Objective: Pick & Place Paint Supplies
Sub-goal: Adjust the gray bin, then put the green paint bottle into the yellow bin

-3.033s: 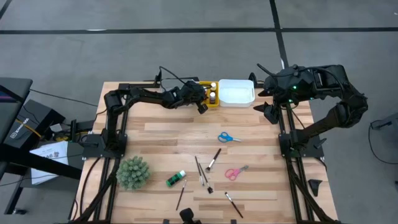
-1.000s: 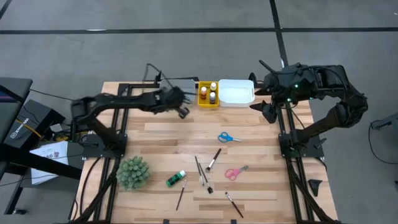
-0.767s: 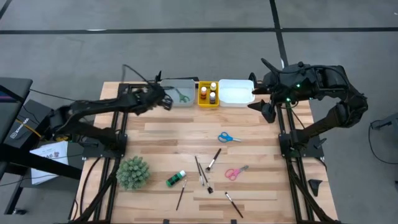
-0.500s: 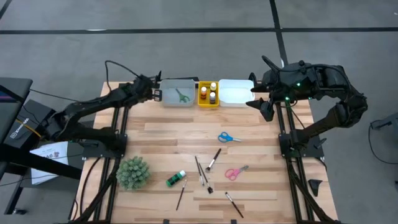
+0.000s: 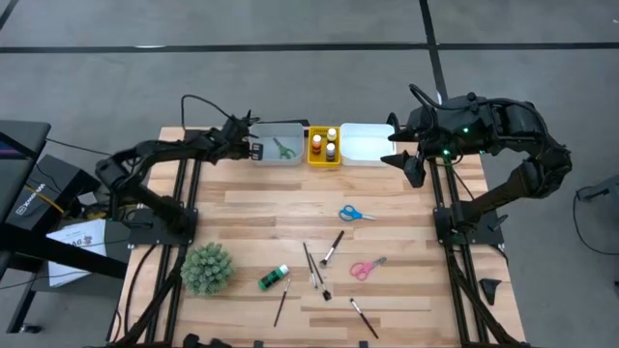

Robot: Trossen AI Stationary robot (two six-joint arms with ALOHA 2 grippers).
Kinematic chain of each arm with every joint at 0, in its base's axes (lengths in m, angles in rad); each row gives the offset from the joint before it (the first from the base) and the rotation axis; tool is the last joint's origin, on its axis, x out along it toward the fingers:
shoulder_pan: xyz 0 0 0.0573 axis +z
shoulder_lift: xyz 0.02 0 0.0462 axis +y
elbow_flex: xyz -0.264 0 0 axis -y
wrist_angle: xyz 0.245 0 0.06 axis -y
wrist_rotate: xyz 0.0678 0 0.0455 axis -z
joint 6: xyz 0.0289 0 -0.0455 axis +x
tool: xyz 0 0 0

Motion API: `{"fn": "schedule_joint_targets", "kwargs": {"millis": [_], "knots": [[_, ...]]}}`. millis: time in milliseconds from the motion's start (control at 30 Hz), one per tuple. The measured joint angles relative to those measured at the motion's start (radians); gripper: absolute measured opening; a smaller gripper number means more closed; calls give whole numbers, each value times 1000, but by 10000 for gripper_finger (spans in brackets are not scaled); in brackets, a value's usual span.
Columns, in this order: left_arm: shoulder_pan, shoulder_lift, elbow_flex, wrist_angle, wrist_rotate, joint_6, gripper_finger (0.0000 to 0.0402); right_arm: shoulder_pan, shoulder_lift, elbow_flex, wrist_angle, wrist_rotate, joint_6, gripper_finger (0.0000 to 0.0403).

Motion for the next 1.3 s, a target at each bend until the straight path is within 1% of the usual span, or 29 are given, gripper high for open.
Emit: {"fn": "schedule_joint_targets", "kwargs": {"millis": [133,333,733,867,933,1000,1100,1167,1233,1300], "knots": [[-21,9,0,36,-3,9,0,0,0,0,0,0,2,283],[-21,9,0,122,-6,8,0,-1,0,0,0,0,-5,283],[-18,9,0,176,-26,1,0,-1,0,0,0,0,2,283],[-19,1,0,162,-32,44,0,-1,0,0,0,0,2,283],[-19,-23,1,131,-49,72,0,-1,0,0,0,0,3,283],[-20,-62,1,67,-76,81,0,-1,0,0,0,0,3,283],[-26,-144,1,-24,-100,96,0,-1,0,0,1,0,3,283],[-36,-207,1,-75,-94,105,0,-1,0,0,0,0,3,283],[-56,-274,1,-113,-55,107,0,-1,0,0,0,0,3,283],[-80,-340,1,-124,41,144,0,-1,1,0,0,0,0,283]]}}
